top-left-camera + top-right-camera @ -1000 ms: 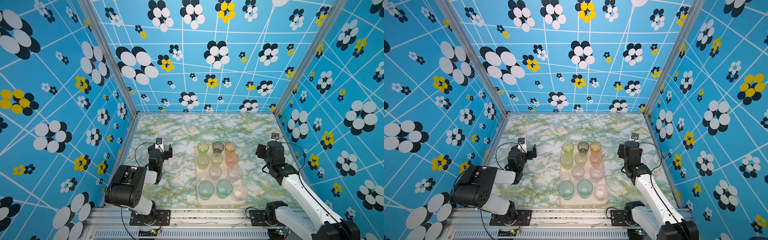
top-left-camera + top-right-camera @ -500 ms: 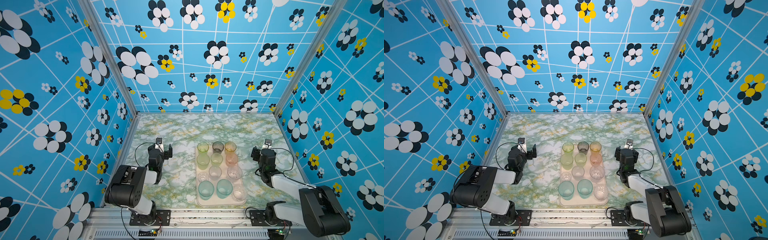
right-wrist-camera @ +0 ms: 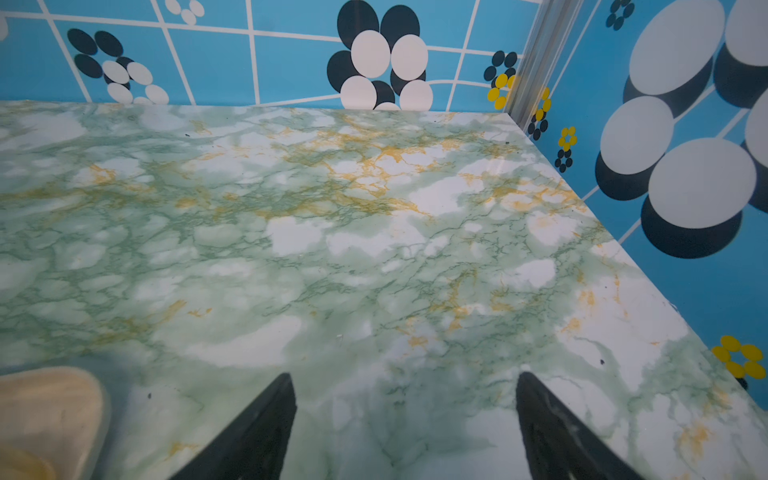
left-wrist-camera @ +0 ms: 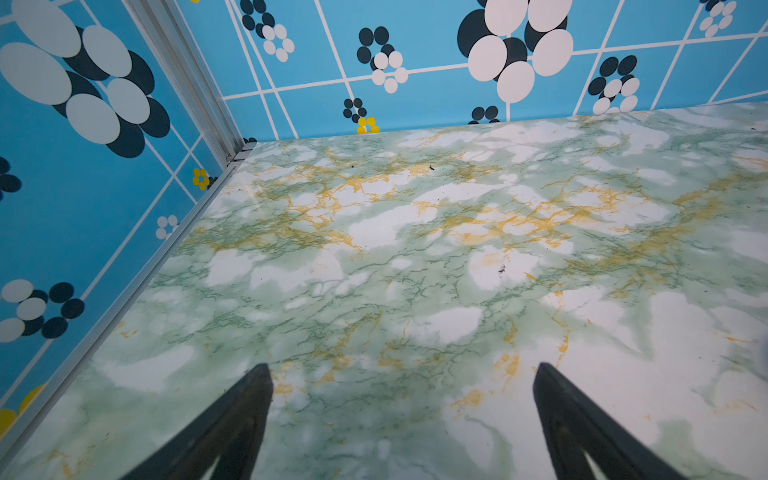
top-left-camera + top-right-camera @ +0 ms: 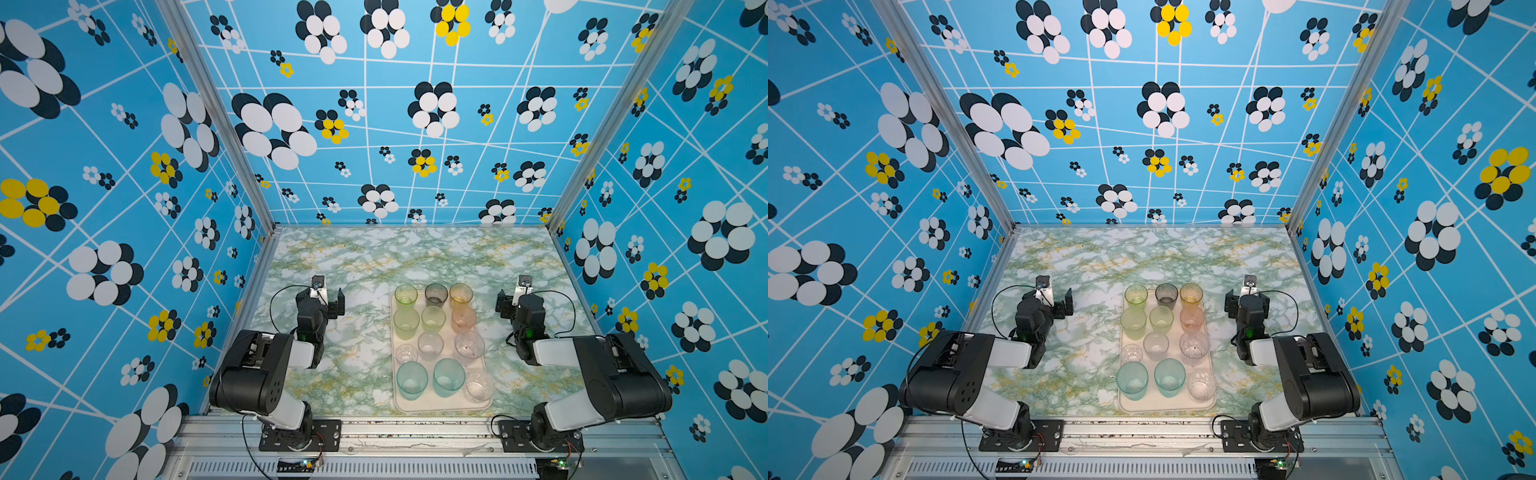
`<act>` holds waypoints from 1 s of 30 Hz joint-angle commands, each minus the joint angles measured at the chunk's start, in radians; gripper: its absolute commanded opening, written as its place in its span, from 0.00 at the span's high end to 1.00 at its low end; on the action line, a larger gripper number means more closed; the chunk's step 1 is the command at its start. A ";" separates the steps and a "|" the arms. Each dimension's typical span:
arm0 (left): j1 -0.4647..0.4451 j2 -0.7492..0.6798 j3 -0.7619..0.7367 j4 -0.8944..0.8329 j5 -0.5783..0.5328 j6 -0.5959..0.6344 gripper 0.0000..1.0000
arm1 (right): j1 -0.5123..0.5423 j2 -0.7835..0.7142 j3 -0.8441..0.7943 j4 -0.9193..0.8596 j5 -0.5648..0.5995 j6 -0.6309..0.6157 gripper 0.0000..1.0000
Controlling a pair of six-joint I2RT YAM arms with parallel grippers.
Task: Place the glasses into the tray
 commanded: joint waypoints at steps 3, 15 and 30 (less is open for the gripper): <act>0.014 0.006 0.016 -0.017 0.024 0.005 0.01 | -0.046 0.024 0.020 0.048 -0.126 0.026 0.01; 0.023 0.006 0.037 -0.058 0.014 -0.009 0.01 | -0.046 0.018 0.023 0.030 -0.124 0.026 0.01; 0.040 0.006 0.057 -0.098 0.038 -0.024 0.01 | -0.046 0.019 0.024 0.030 -0.124 0.026 0.01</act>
